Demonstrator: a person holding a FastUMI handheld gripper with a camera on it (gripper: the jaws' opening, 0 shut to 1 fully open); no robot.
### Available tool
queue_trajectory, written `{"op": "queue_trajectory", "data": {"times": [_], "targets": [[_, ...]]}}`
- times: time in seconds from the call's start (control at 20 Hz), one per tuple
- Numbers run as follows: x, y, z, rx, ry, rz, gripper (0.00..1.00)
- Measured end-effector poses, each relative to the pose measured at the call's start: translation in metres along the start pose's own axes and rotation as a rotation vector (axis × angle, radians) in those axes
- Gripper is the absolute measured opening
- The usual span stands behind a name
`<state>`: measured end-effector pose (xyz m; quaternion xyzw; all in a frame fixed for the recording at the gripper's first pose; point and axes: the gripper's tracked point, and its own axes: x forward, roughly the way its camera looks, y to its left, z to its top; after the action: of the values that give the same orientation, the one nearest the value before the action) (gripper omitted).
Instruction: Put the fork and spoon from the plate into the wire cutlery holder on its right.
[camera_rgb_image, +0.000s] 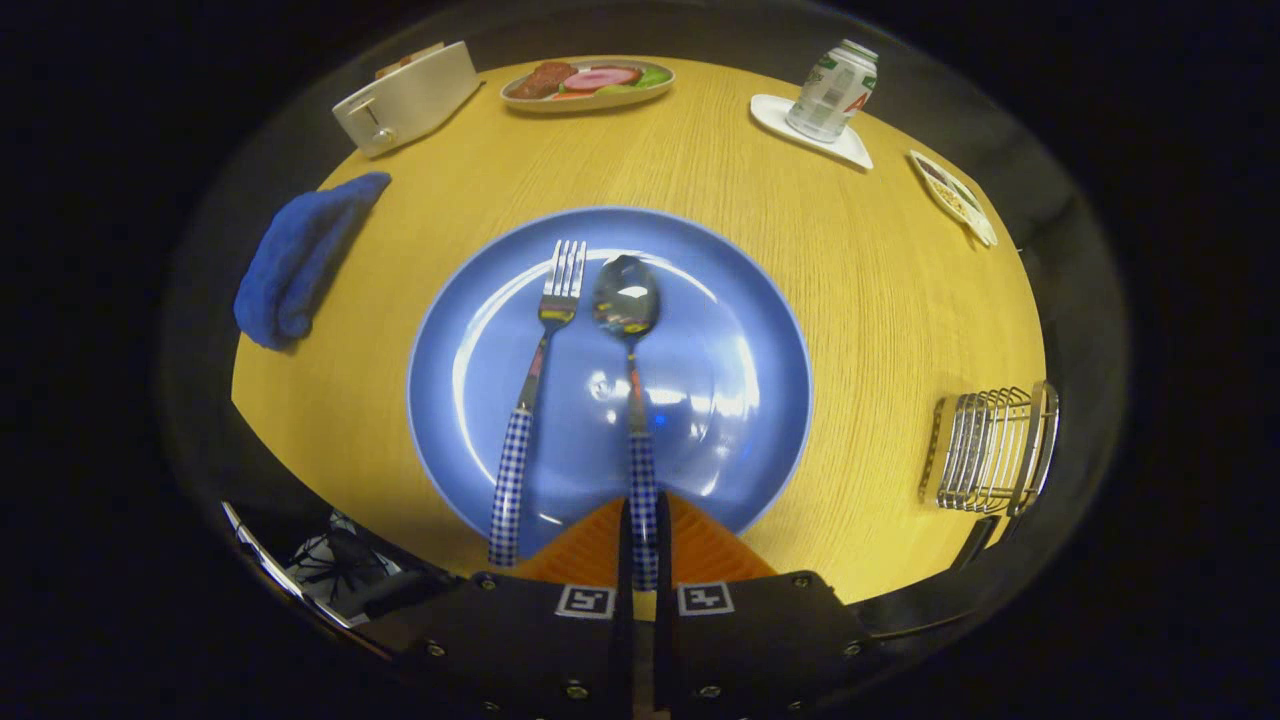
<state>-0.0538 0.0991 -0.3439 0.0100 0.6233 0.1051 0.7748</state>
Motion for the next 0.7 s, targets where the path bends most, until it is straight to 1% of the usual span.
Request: {"op": "queue_trajectory", "data": {"times": [0.2, 0.25, 0.4, 0.5, 0.55, 0.65, 0.7], "targets": [[-0.002, -0.004, 0.002, -0.019, 0.025, 0.015, 0.09], [-0.004, -0.006, 0.001, -0.026, 0.035, 0.018, 0.02], [-0.011, -0.01, -0.001, -0.044, 0.066, 0.042, 0.02], [-0.027, -0.014, -0.004, -0.027, 0.082, 0.082, 0.02], [-0.038, -0.022, -0.005, -0.052, 0.084, 0.071, 0.02], [-0.06, -0.043, -0.006, -0.118, 0.065, 0.023, 0.02], [-0.069, -0.048, -0.008, -0.126, 0.061, 0.019, 0.02]]}}
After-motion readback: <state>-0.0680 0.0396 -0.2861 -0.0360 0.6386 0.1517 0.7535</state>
